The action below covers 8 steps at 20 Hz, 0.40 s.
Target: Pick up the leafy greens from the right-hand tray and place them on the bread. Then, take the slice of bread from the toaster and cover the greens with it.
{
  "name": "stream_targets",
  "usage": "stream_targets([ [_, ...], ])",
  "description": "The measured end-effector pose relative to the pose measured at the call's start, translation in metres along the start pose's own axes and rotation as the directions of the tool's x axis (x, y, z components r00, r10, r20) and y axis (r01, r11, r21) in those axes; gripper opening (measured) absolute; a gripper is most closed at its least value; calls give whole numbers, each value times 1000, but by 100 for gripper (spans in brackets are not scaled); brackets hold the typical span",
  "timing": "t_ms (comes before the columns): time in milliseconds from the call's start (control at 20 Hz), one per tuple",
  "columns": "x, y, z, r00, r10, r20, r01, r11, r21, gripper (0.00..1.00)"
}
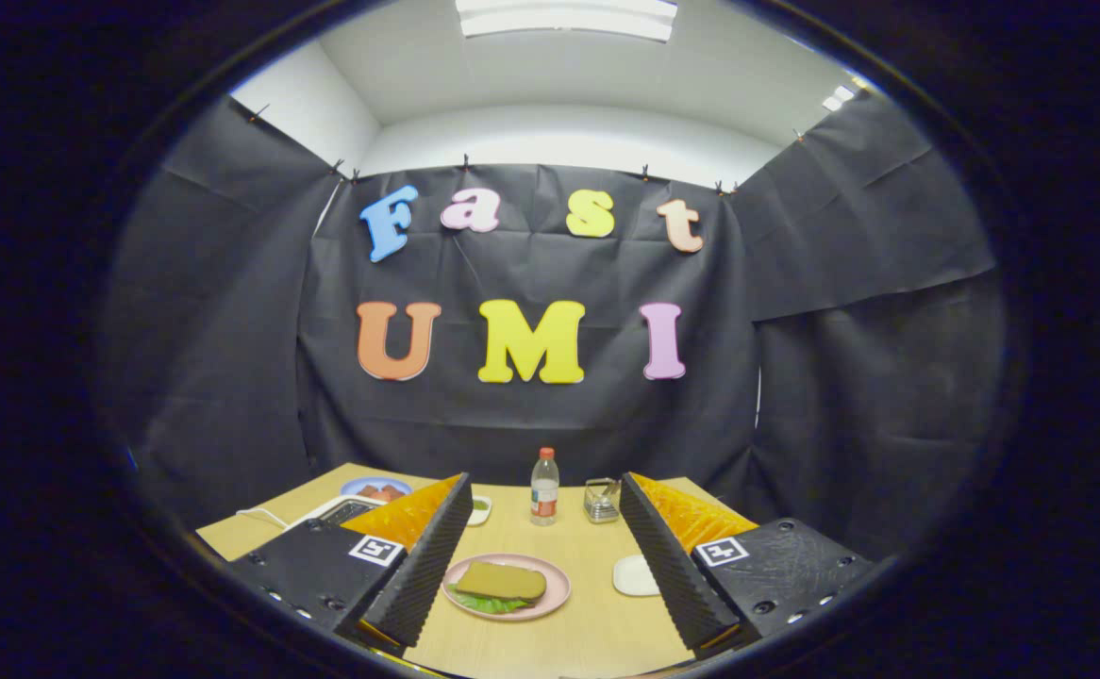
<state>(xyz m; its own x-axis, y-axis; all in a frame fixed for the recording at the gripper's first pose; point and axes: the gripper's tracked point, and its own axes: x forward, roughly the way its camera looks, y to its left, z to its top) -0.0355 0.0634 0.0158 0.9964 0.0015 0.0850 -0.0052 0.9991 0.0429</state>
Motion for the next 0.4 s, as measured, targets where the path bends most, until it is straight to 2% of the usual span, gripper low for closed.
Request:
stream_targets([
  [150,-14,-14,8,999,-26,47,25,1000,18,96],
  [400,-11,-21,-2,999,-36,30,35,999,10,95],
])
